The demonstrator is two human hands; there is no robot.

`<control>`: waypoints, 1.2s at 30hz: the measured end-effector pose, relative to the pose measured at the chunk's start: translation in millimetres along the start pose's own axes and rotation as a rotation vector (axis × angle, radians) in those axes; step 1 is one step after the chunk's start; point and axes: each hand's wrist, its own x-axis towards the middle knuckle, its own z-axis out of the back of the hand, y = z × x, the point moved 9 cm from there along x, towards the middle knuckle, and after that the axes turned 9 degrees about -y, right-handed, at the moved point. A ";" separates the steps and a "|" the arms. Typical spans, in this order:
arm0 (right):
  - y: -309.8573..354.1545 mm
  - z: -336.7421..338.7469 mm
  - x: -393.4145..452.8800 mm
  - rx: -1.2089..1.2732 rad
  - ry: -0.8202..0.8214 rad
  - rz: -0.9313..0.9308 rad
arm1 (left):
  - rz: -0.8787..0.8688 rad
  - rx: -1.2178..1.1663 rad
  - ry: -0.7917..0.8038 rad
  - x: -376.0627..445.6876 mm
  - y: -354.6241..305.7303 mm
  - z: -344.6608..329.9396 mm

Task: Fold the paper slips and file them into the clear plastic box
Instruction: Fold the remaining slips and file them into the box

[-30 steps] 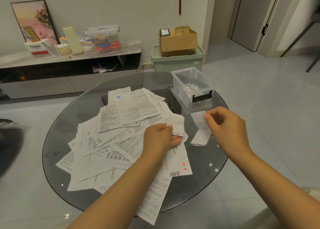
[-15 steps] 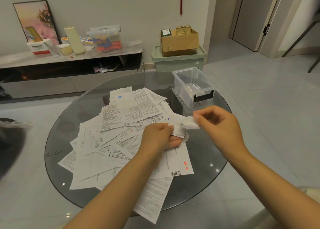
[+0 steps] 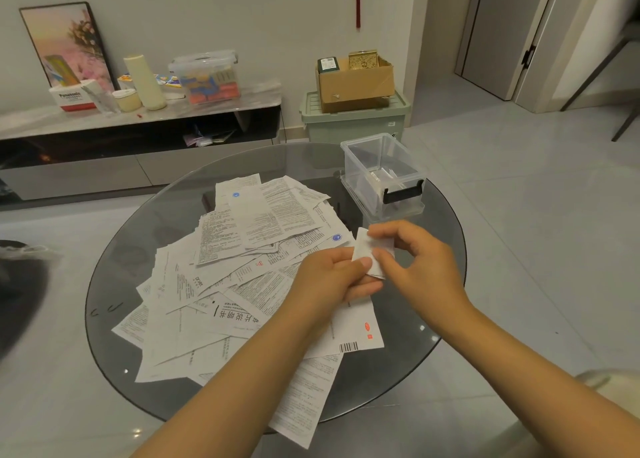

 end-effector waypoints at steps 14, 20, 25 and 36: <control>-31.8 4.4 4.5 0.265 -0.061 -0.477 | 0.091 -0.177 -0.218 4.8 9.7 4.6; -22.7 3.5 16.0 0.207 -0.065 -0.436 | 0.002 -0.232 -0.206 2.9 -17.8 -6.6; -20.1 16.7 42.9 0.163 -0.142 -0.422 | -0.085 -0.038 -0.195 16.5 -47.3 -9.9; -33.7 61.7 97.1 -0.164 -0.532 -0.275 | -0.778 1.116 0.074 105.4 -144.1 -74.7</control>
